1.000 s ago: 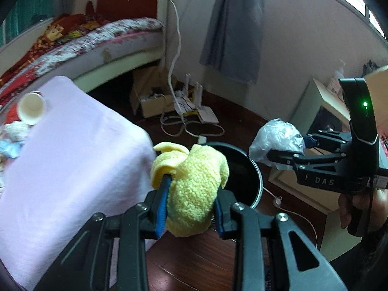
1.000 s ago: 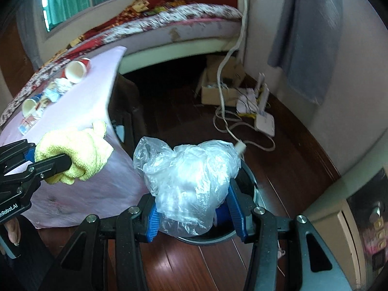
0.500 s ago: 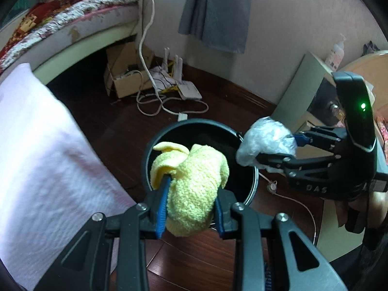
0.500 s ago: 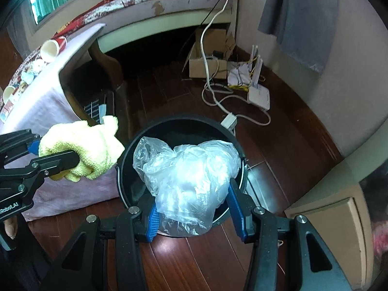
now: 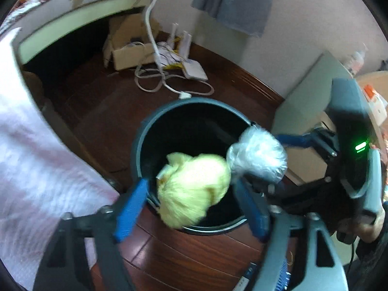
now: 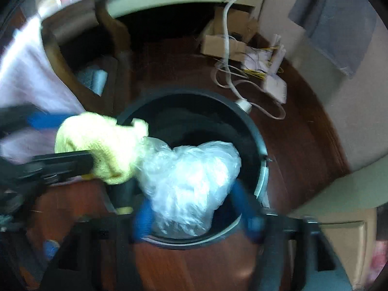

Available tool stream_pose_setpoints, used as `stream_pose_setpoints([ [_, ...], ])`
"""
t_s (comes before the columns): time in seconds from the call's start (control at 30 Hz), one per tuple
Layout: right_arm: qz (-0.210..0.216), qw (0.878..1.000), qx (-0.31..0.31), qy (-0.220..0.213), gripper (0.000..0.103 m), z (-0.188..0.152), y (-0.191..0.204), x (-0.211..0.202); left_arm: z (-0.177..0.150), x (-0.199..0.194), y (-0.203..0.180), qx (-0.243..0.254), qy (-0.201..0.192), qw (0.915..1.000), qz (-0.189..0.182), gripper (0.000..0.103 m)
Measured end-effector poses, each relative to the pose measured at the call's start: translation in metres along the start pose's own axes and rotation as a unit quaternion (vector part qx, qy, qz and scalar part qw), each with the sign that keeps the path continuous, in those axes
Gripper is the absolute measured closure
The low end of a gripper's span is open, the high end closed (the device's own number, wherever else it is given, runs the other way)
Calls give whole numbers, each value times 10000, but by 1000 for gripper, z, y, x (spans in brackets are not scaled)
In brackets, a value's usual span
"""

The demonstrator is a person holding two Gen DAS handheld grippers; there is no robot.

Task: Collect trash
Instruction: 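Open both tools to drop the cloth and plastic bag into the bin, then move both tools back toward the remaining items on the bed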

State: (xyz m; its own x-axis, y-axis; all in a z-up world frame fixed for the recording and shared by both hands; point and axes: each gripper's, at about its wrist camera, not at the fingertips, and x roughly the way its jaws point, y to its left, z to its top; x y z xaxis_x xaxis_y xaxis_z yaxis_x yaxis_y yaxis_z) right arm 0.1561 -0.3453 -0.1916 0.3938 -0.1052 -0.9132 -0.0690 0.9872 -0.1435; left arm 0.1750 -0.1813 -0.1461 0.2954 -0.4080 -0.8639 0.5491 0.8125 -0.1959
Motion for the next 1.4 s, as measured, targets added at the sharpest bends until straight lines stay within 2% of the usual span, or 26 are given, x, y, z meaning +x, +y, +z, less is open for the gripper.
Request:
stream_pose_setpoints([
  [0.03,-69,10000,-9,-2,0,-4,-1,3,-2,-2,1,-19,-10,10000,47,16],
  [0.07,-90,9999,16,72,0,-5,-3,5,-4,-6,2,-41,-10,9999,137,7],
  [0.1,-94,9998,63,181,0,-7,-5,8,-7,-10,4,-54,-63,9998,194,5],
  [0.23,-17,9994,204,286,0,-11,-9,4,-13,-21,11,-116,-163,9988,449,5],
  [0.7,158,9993,164,-286,0,-6,18,-70,-30,-78,26,-252,-584,9948,799,3],
  [1.1,517,9945,110,-899,0,15,59,-136,-47,-143,53,-550,-1079,9853,1203,3],
  [1.4,673,9895,17,-1276,0,28,91,-168,-62,-184,68,-696,-1465,9761,1443,3],
])
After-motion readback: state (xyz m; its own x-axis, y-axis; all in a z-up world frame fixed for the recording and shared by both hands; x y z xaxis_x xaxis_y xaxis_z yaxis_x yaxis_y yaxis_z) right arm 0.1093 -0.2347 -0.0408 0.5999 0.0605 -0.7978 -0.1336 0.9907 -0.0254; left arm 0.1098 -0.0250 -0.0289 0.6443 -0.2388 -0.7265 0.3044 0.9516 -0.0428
